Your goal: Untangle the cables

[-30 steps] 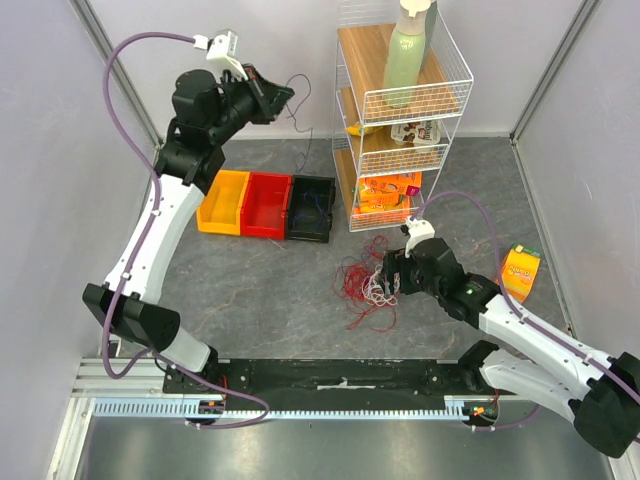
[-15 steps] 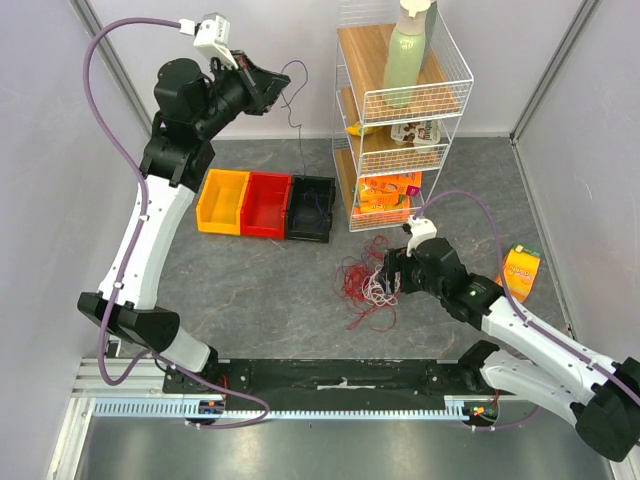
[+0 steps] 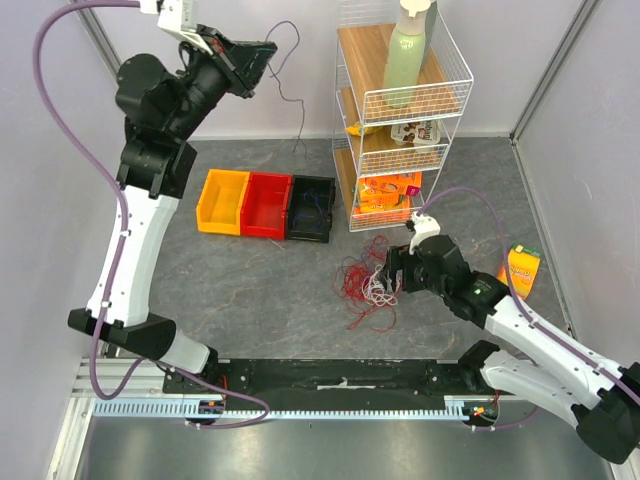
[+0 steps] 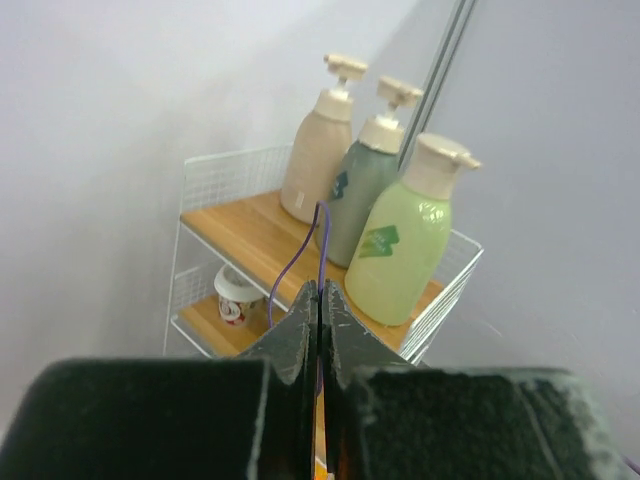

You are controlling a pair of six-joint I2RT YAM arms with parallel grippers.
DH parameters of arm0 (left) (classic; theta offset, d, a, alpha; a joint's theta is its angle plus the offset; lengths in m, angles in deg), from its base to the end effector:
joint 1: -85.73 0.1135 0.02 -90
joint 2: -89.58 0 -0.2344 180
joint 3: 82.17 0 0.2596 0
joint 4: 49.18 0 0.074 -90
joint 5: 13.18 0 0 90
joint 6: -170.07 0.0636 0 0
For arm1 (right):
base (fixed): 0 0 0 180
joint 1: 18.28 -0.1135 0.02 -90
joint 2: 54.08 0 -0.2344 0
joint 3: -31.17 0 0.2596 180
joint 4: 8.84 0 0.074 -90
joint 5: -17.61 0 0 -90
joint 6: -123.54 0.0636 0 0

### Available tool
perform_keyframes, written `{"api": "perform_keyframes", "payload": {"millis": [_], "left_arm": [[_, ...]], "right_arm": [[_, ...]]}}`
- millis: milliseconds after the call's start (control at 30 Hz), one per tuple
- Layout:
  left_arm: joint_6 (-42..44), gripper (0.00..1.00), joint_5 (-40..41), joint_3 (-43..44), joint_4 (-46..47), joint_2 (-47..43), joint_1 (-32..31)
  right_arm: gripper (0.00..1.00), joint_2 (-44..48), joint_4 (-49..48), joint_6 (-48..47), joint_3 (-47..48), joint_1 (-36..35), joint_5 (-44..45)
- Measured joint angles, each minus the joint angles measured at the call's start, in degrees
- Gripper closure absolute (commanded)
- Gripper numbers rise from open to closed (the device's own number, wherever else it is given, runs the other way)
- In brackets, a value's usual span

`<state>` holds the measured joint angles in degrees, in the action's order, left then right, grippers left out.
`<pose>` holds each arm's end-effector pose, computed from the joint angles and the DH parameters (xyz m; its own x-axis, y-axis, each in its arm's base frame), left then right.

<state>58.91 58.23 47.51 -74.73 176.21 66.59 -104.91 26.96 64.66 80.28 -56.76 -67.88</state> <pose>0.2994 -0.1254 0.5651 0.0491 -0.3792 -0.9240 0.6602 0.7065 -0.2549 0.1913 0.1457 0.2037 -0.7035 0.0990 -0.7037 -0.2428 0.8972 0.3689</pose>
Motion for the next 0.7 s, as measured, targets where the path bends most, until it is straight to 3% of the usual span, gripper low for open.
{"api": "perform_keyframes", "payload": {"millis": [267, 700], "left_arm": [[0.5, 0.98, 0.57, -1.11, 4.22, -5.07, 0.0], [-0.44, 0.99, 0.48, -14.6, 4.57, -5.57, 0.0]], "right_arm": [[0.18, 5.92, 4.87, 1.07, 4.72, 0.0, 0.92], [0.18, 12.87, 8.07, 3.87, 3.61, 0.0, 1.44]]}}
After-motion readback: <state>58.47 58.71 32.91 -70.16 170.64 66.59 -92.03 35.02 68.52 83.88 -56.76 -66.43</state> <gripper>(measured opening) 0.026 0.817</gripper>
